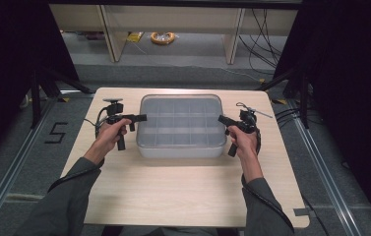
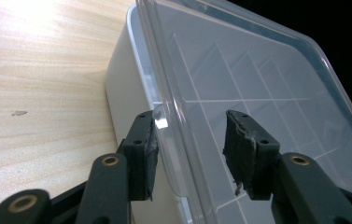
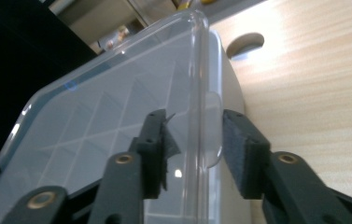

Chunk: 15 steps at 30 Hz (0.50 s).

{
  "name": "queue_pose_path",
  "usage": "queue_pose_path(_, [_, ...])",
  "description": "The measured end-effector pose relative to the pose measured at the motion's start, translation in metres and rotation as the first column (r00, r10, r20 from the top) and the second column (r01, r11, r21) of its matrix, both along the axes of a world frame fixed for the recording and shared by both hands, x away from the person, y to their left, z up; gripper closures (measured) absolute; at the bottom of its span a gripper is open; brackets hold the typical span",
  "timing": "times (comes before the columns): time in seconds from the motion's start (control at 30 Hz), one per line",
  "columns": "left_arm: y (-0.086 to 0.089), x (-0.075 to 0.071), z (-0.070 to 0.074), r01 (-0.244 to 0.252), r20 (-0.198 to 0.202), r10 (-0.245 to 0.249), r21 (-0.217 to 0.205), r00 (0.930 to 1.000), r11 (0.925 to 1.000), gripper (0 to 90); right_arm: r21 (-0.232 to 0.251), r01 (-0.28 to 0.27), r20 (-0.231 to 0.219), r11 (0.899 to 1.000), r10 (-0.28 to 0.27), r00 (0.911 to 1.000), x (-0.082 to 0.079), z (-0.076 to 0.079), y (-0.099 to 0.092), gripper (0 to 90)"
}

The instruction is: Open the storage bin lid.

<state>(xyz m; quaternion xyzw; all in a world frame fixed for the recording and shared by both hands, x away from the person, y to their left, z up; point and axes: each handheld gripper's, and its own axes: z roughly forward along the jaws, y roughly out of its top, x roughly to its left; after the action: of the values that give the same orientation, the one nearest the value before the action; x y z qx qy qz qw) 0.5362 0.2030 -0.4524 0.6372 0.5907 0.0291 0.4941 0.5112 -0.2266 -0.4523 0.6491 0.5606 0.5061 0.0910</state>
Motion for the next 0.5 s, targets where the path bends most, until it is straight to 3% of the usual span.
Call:
queue_pose_path(0.1, [0.002,-0.004,0.006,0.001,0.014,-0.001,-0.036,0.9999,0.9994,57.1,0.035,-0.003,0.015,0.999,0.002,0.9999,-0.003,0.006,0.000,64.5])
queue_pose_path(0.17, [0.002,-0.007,0.012,0.005,0.032,-0.004,-0.025,0.9995,0.9997,57.6,0.018,0.003,0.038,1.000,-0.003,0.9993,-0.005,0.010,0.001,65.1])
queue_pose_path(0.23, [0.003,-0.012,0.020,0.018,0.056,-0.016,-0.028,0.9983,0.9995,58.6,0.045,0.009,0.050,0.999,-0.011,0.9987,-0.011,0.018,0.001,65.7])
queue_pose_path(0.4, [0.007,-0.023,0.032,0.026,0.095,-0.022,-0.037,0.9952,0.9990,61.0,0.055,-0.004,0.085,0.998,-0.001,0.9964,-0.019,0.026,-0.001,66.0])
queue_pose_path(0.43, [0.007,-0.026,0.035,0.032,0.104,-0.028,-0.038,0.9941,0.9988,61.0,0.053,-0.005,0.113,0.999,-0.001,0.9936,-0.024,0.029,-0.002,66.1])
queue_pose_path(0.5, [0.009,-0.034,0.040,0.046,0.122,-0.041,-0.039,0.9917,0.9982,61.2,0.067,-0.005,0.102,0.998,-0.002,0.9948,-0.028,0.032,-0.001,66.1])
